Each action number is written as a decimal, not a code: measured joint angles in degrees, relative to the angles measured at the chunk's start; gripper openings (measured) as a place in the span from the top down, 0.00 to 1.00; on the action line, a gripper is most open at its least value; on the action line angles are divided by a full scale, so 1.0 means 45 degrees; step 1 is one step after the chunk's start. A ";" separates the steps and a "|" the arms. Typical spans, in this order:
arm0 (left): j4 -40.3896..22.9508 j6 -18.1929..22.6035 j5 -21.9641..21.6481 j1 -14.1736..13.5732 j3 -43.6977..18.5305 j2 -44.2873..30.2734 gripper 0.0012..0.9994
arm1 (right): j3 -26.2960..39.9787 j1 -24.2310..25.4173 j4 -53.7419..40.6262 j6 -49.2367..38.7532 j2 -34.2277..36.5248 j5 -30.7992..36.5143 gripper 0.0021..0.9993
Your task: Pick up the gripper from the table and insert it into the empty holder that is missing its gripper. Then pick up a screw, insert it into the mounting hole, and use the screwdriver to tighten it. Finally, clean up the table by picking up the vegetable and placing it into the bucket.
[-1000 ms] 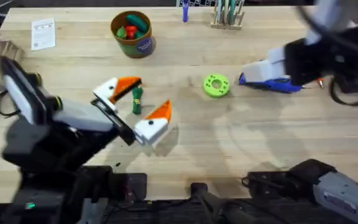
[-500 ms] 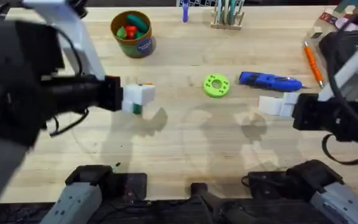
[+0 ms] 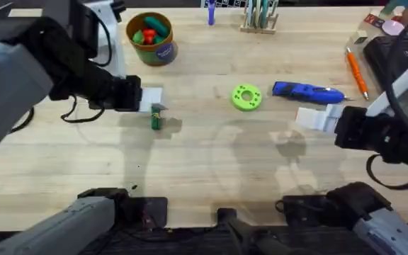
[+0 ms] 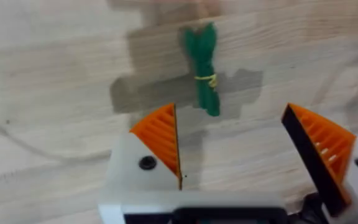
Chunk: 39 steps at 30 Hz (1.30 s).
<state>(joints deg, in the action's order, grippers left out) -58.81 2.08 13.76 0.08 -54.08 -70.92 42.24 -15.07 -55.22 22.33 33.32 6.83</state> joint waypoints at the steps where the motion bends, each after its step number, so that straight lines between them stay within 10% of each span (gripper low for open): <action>1: -0.0039 -0.0290 -0.0162 -0.0008 0.0000 -0.0196 0.01 | 0.0000 0.0000 0.0000 0.0000 -0.0001 0.0000 0.01; 13: 0.0804 -0.2495 -0.2351 -0.2163 0.0000 -0.3100 0.01 | 0.0000 0.0000 0.0000 0.0005 0.0000 0.0005 0.01; 20: 0.1830 -0.3097 -0.2719 -0.2267 -0.0045 -0.4647 0.04 | 0.0000 0.0000 0.0000 0.0005 -0.0004 0.0005 0.01; 22: 0.1899 -0.3184 -0.2779 -0.2234 -0.0121 -0.4706 0.12 | 0.0000 0.0000 0.0000 0.0005 -0.0003 0.0005 0.01; 28: 0.1900 -0.3197 -0.2679 -0.2250 -0.0329 -0.4835 0.96 | -0.0005 0.0000 0.0000 0.0005 -0.0002 0.0005 0.01; 39: -0.0522 -0.3114 -0.2687 -0.2234 -0.2946 -0.5050 0.99 | -0.0005 0.0000 0.0001 0.0015 -0.0003 0.0005 0.01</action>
<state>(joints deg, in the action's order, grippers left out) -61.16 -11.94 1.67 -9.98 -67.34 -93.64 42.22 -15.07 -55.22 22.40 33.30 6.85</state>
